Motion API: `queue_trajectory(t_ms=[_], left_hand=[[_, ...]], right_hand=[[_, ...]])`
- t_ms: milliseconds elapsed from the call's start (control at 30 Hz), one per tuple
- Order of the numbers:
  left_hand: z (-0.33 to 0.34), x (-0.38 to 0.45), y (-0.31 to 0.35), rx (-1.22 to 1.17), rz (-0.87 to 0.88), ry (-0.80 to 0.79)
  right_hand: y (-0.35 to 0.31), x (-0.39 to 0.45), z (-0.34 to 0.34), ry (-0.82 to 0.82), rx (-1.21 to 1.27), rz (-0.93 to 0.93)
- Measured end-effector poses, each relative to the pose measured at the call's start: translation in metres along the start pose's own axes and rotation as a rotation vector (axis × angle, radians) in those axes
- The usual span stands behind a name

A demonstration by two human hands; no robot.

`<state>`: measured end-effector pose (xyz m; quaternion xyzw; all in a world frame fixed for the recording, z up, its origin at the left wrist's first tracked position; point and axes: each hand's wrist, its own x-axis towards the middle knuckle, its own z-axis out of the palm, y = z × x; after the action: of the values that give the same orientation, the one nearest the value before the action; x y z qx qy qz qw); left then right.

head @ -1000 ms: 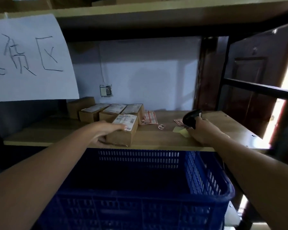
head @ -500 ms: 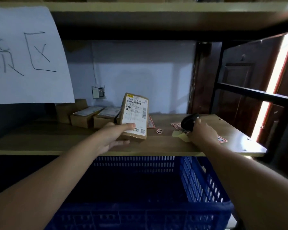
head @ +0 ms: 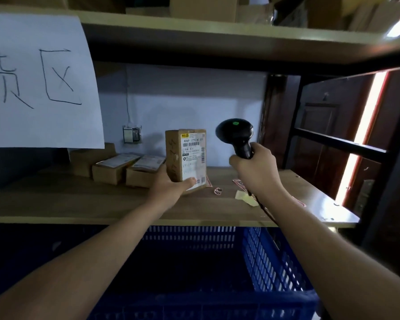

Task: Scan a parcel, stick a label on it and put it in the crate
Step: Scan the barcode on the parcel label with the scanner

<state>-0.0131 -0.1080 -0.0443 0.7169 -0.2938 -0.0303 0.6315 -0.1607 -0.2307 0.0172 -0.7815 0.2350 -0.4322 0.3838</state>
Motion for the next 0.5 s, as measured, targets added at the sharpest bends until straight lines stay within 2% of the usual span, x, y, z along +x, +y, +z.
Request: queue_trajectory(t_ms=[100, 200, 500], left_hand=[[0.0, -0.002, -0.002, -0.003, 0.046, -0.005], [-0.002, -0.001, -0.009, -0.015, 0.065, -0.01], [-0.007, 0.0, -0.034, -0.073, 0.01, 0.053]], right_hand=[[-0.017, -0.026, -0.008, -0.143, 0.281, 0.055], [-0.018, -0.047, -0.004, -0.23, 0.426, 0.137], [-0.005, -0.068, 0.012, -0.222, 0.314, 0.183]])
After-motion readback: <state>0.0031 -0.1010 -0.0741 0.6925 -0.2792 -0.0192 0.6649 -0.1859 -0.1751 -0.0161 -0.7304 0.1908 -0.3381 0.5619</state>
